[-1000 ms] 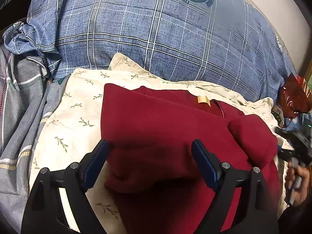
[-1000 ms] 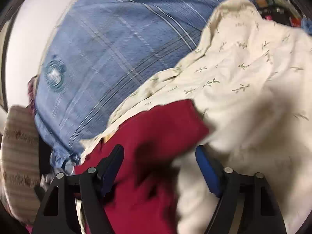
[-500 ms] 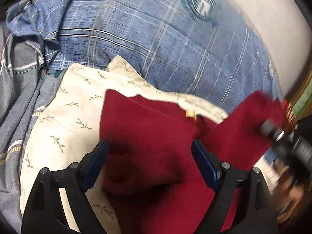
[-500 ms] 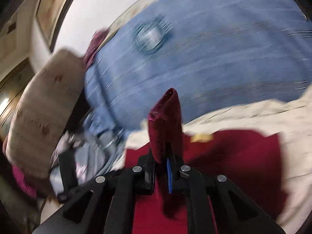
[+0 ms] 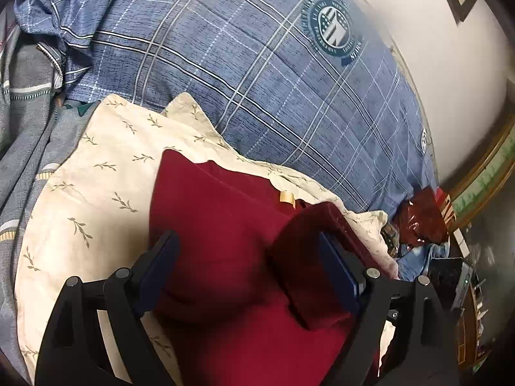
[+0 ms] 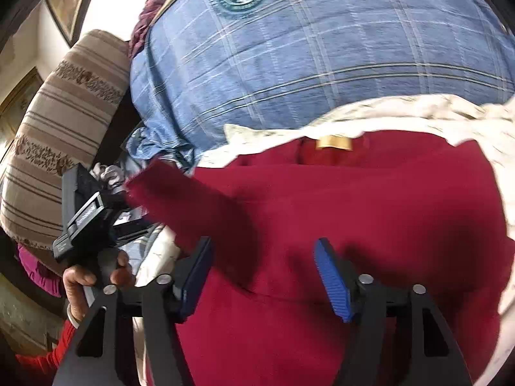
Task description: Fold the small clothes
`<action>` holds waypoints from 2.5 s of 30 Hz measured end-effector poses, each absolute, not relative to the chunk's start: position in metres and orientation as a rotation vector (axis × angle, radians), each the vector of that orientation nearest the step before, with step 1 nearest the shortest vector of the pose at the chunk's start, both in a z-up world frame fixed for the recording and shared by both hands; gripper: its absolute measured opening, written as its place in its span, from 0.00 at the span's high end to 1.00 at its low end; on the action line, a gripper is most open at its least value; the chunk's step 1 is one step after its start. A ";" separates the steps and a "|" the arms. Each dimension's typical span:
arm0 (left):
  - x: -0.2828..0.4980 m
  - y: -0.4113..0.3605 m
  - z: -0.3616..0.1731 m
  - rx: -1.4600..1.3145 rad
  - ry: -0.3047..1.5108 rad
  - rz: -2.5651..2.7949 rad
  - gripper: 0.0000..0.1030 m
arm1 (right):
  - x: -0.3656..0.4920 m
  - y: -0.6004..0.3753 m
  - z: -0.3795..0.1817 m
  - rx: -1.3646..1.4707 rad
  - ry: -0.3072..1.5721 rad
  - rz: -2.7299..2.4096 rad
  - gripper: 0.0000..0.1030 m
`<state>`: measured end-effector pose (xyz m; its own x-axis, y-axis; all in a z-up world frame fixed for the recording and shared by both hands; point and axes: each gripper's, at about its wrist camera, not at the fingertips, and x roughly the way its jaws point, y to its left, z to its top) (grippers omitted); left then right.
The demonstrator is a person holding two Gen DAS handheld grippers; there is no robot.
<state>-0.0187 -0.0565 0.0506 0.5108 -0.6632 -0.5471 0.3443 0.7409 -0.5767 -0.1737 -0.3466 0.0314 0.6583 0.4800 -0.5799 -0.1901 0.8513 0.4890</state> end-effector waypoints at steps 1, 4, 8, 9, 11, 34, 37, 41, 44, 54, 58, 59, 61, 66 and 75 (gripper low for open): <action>-0.019 -0.056 0.050 -0.426 0.836 -0.628 0.16 | -0.173 -0.343 0.032 0.399 0.768 0.399 0.33; -0.016 -0.049 0.046 -0.462 0.859 -0.618 0.16 | -0.178 -0.332 0.035 0.337 0.751 0.397 0.33; -0.012 -0.031 0.037 -0.625 0.914 -0.660 0.11 | -0.179 -0.333 0.028 0.361 0.776 0.402 0.33; -0.011 -0.029 0.035 -0.650 0.929 -0.671 0.11 | -0.179 -0.334 0.026 0.368 0.784 0.400 0.33; -0.011 -0.030 0.034 -0.658 0.943 -0.683 0.11 | -0.180 -0.337 0.023 0.379 0.794 0.387 0.33; -0.023 -0.081 0.059 -0.274 0.920 -0.660 0.92 | -0.182 -0.475 0.025 0.444 0.719 -0.069 0.30; -0.019 -0.095 0.084 -0.262 0.863 -0.709 0.92 | -0.154 -0.487 0.014 0.455 0.793 -0.040 0.31; -0.013 -0.109 0.100 -0.256 0.817 -0.740 0.92 | -0.132 -0.485 0.014 0.390 0.812 0.030 0.91; -0.005 -0.107 0.090 -0.257 0.822 -0.711 0.92 | -0.135 -0.485 0.022 0.324 0.799 0.016 0.92; 0.016 -0.090 0.026 -0.279 1.004 -0.557 0.85 | -0.171 -0.503 0.018 0.371 0.730 -0.194 0.87; 0.003 -0.093 0.031 -0.175 0.958 -0.498 0.75 | -0.173 -0.477 0.031 0.334 0.713 -0.063 0.67; 0.001 -0.093 0.031 -0.168 0.956 -0.495 0.72 | -0.169 -0.468 0.030 0.308 0.725 -0.033 0.63; -0.002 -0.095 0.034 -0.160 0.949 -0.483 0.63 | -0.160 -0.449 0.024 0.248 0.747 0.003 0.59; -0.007 -0.092 0.040 -0.124 0.917 -0.441 0.48 | -0.130 -0.451 -0.006 0.195 0.844 -0.111 0.63; -0.013 -0.097 0.041 -0.062 0.897 -0.400 0.45 | -0.180 -0.446 0.007 0.174 0.793 -0.125 0.60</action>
<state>-0.0129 -0.0967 0.0408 0.5554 -0.3645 -0.7474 0.3131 0.9243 -0.2181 -0.1803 -0.4457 0.0075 0.6954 -0.0460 -0.7172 0.1765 0.9783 0.1084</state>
